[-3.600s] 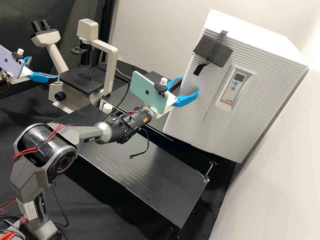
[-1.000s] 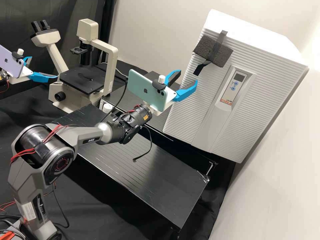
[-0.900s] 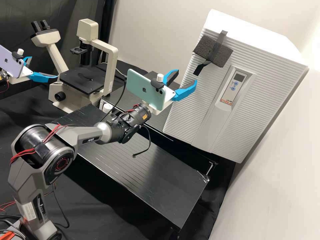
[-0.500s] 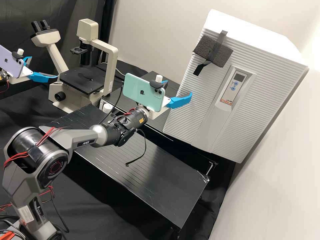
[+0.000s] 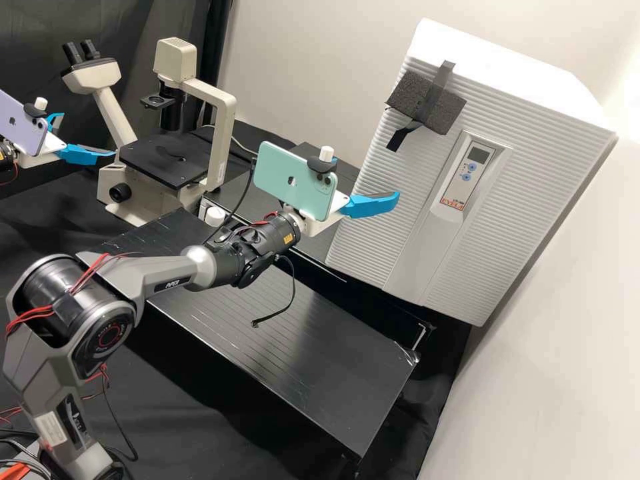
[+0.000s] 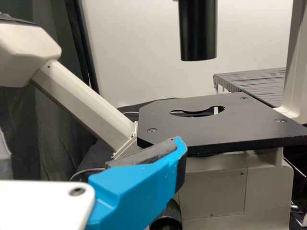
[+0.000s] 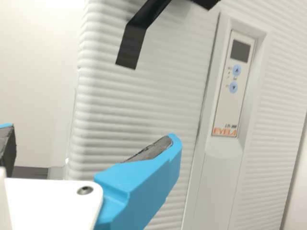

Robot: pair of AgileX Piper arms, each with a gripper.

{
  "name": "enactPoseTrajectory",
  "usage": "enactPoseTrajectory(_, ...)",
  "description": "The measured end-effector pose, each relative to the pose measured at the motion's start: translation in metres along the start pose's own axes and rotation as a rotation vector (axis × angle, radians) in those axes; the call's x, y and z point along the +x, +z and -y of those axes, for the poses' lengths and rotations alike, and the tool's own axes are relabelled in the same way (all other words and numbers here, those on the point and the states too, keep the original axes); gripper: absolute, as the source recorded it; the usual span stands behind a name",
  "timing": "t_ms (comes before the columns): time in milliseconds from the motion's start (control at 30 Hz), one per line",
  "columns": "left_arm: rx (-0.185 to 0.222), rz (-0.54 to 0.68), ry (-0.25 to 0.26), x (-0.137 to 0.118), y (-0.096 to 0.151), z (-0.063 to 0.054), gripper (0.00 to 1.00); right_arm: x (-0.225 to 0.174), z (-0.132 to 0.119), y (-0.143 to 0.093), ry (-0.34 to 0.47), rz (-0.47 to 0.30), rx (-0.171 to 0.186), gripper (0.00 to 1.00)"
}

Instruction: Open the incubator door.

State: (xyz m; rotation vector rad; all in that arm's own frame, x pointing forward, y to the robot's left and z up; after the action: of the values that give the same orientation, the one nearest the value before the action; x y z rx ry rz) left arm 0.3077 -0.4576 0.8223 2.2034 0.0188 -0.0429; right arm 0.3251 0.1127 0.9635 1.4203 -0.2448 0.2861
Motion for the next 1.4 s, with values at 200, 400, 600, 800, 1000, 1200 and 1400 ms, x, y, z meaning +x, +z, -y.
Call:
enactPoseTrajectory(200,0.0,0.0,0.0,0.0,0.0,0.0,1.0,0.0004,0.0006,0.0033,-0.011,0.02,0.007,0.0)
enactPoseTrajectory(400,0.0,0.0,0.0,0.0,0.0,0.0,1.0,0.0019,0.004,0.0057,-0.022,0.028,0.006,0.0)
enactPoseTrajectory(600,0.0,0.0,0.0,0.0,0.0,0.0,1.0,0.0041,0.004,0.0054,-0.021,0.027,0.007,0.0)
enactPoseTrajectory(800,0.0,0.0,0.0,0.0,0.0,0.0,1.0,0.0065,0.002,0.0069,-0.011,0.033,0.011,0.0)
enactPoseTrajectory(1000,0.0,0.0,0.0,0.0,0.0,0.0,1.0,0.0088,-0.0024,0.0048,-0.001,0.032,0.018,0.0)
enactPoseTrajectory(1200,0.0,0.0,0.0,0.0,0.0,0.0,1.0,0.0091,-0.0027,0.0049,-0.002,0.037,0.024,0.0)
enactPoseTrajectory(1400,0.0,0.0,0.0,0.0,0.0,0.0,1.0,0.0091,-0.0025,0.0051,-0.003,0.039,0.025,0.0)
